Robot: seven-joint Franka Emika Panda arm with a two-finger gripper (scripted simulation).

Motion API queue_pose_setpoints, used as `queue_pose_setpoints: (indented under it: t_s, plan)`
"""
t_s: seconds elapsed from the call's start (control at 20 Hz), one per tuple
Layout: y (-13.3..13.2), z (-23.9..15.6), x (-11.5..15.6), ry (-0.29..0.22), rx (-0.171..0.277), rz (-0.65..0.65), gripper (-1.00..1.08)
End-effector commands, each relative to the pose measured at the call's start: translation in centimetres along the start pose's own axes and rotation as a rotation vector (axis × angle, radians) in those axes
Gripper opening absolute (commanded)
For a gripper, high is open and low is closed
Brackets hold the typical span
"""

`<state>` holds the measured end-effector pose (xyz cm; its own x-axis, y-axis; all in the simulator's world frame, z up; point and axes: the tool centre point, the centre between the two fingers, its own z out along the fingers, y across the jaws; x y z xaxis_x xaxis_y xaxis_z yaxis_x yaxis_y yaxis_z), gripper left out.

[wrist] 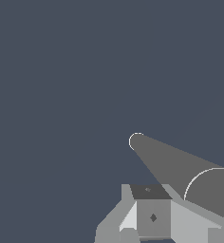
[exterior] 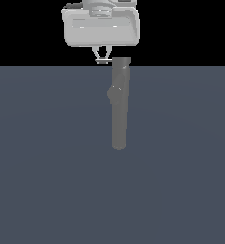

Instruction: Turn on the faucet by rotating a designated handle.

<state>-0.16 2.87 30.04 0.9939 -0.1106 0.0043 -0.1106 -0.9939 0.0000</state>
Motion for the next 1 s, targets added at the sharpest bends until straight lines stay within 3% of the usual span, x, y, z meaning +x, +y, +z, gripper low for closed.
queue_pose_setpoints:
  t_s: [0.0,0.15,0.95]
  plan:
    - [-0.4,0.0,-1.1,-0.004,0.0,-0.002,-1.0]
    - [0.0,0.0,-0.6,0.004,0.0,0.004,-1.0]
    - [1.6,0.0,-5.5,-0.004,0.0,-0.001,-1.0]
